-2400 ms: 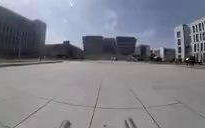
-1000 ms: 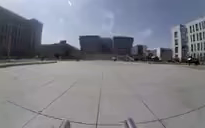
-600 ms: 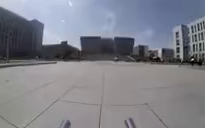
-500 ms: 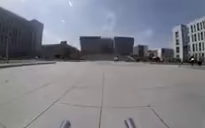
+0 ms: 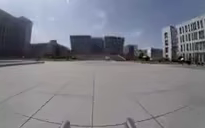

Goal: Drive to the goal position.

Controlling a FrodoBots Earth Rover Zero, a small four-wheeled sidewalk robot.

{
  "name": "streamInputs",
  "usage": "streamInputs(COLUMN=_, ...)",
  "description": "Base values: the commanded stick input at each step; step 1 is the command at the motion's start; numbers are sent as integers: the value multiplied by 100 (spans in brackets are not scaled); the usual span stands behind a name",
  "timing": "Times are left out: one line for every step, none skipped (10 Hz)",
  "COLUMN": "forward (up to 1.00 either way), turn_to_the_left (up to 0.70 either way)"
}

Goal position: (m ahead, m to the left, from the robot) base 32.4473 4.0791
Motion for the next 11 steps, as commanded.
streamInputs(forward=85, turn_to_the_left=0)
streamInputs(forward=85, turn_to_the_left=0)
streamInputs(forward=85, turn_to_the_left=0)
streamInputs(forward=85, turn_to_the_left=0)
streamInputs(forward=85, turn_to_the_left=0)
streamInputs(forward=85, turn_to_the_left=0)
streamInputs(forward=85, turn_to_the_left=0)
streamInputs(forward=85, turn_to_the_left=0)
streamInputs(forward=85, turn_to_the_left=0)
streamInputs(forward=85, turn_to_the_left=-5)
streamInputs(forward=85, turn_to_the_left=-19)
